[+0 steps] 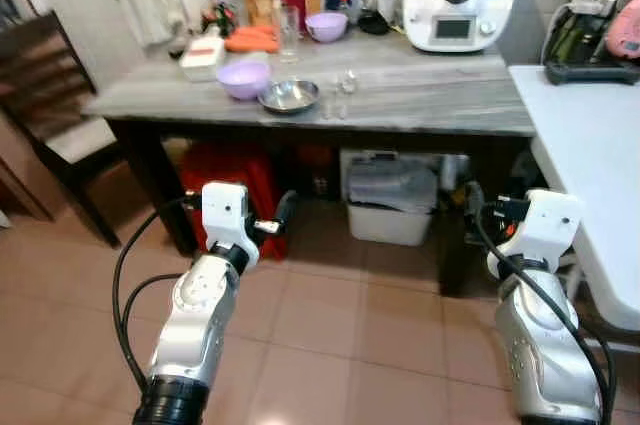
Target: Setting the table
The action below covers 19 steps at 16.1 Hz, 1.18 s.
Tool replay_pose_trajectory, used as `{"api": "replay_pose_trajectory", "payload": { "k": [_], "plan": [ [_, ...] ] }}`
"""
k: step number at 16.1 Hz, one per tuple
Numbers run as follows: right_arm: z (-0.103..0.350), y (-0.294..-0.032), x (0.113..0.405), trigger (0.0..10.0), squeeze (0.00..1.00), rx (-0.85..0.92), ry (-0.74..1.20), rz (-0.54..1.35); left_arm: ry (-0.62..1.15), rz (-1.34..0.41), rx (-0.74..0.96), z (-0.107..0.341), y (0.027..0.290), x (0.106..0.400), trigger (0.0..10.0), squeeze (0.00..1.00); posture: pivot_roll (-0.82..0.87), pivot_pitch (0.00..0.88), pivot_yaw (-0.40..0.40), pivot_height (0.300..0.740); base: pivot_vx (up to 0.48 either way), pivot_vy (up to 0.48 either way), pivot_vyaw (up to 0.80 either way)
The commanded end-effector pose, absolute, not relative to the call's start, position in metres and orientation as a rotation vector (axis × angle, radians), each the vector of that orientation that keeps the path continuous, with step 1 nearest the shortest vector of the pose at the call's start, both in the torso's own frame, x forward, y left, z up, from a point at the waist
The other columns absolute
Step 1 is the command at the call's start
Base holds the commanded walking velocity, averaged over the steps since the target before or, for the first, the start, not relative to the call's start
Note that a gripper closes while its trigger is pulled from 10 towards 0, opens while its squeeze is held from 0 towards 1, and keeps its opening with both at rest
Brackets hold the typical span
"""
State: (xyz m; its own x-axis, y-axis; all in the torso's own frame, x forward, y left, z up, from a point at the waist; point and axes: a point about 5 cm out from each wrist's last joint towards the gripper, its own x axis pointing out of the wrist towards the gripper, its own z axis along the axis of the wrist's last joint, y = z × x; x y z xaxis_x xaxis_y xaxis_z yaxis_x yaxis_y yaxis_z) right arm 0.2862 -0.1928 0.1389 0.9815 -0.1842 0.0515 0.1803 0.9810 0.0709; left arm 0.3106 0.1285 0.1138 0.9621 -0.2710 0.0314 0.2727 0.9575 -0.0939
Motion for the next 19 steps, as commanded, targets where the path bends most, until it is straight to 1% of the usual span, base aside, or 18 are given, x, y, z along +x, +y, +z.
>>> {"api": "replay_pose_trajectory", "payload": {
  "k": [1,14,18,19],
  "plan": [
    [0.144,-0.189,0.2871,10.0,0.0,0.063,-0.073,-0.173,-0.026,-0.264,-0.09,0.1171,0.133,0.3125,10.0,0.0,-0.14,0.007,0.079,0.74,0.0,-0.405,0.0],
    [0.1437,-0.1895,0.2854,10.0,0.0,0.064,-0.067,-0.174,-0.018,-0.279,-0.091,0.1153,0.1297,0.3113,10.0,0.0,-0.15,0.015,0.078,0.74,0.0,-0.402,0.0],
    [0.144,-0.189,0.2859,10.0,0.0,0.064,-0.068,-0.173,-0.017,-0.28,-0.088,0.1154,0.1299,0.3118,10.0,0.0,-0.15,0.016,0.08,0.74,0.0,-0.4,-0.49],
    [0.1441,-0.1889,0.2861,10.0,0.0,0.064,-0.068,-0.173,-0.017,-0.281,-0.088,0.1154,0.1301,0.312,10.0,0.0,-0.15,0.016,0.08,0.74,0.0,-0.401,0.0]
  ]
}}
